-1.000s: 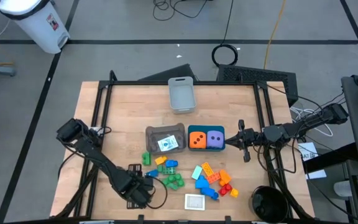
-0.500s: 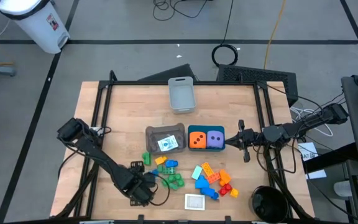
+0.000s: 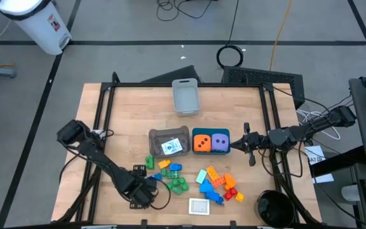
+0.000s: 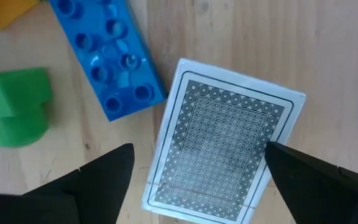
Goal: Pick & Place Toys
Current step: Put the black deck of cards into the black bin
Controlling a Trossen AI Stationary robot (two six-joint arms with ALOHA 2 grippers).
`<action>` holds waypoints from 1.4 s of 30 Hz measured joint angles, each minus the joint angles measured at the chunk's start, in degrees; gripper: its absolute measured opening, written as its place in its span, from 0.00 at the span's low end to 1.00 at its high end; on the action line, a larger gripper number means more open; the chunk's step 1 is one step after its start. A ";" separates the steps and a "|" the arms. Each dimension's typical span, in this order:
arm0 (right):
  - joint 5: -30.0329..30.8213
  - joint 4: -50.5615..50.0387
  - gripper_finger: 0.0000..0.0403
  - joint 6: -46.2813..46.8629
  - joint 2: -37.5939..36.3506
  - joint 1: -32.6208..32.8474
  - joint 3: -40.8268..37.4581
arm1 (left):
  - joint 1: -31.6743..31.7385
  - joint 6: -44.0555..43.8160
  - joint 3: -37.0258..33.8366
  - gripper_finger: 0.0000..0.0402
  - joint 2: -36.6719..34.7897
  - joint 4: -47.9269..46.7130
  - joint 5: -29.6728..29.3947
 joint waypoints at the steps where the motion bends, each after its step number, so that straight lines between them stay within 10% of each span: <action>1: 0.02 -0.08 0.00 0.00 0.02 0.00 0.00 | 0.00 0.83 -0.25 0.91 0.02 0.71 -0.04; 24: 0.02 -0.13 0.00 0.00 0.01 -0.02 0.00 | 4.20 1.81 5.24 0.83 0.52 0.88 11.37; 42: -0.02 -0.11 0.00 0.00 0.00 0.00 0.00 | -1.68 0.81 4.54 0.88 0.43 0.68 4.16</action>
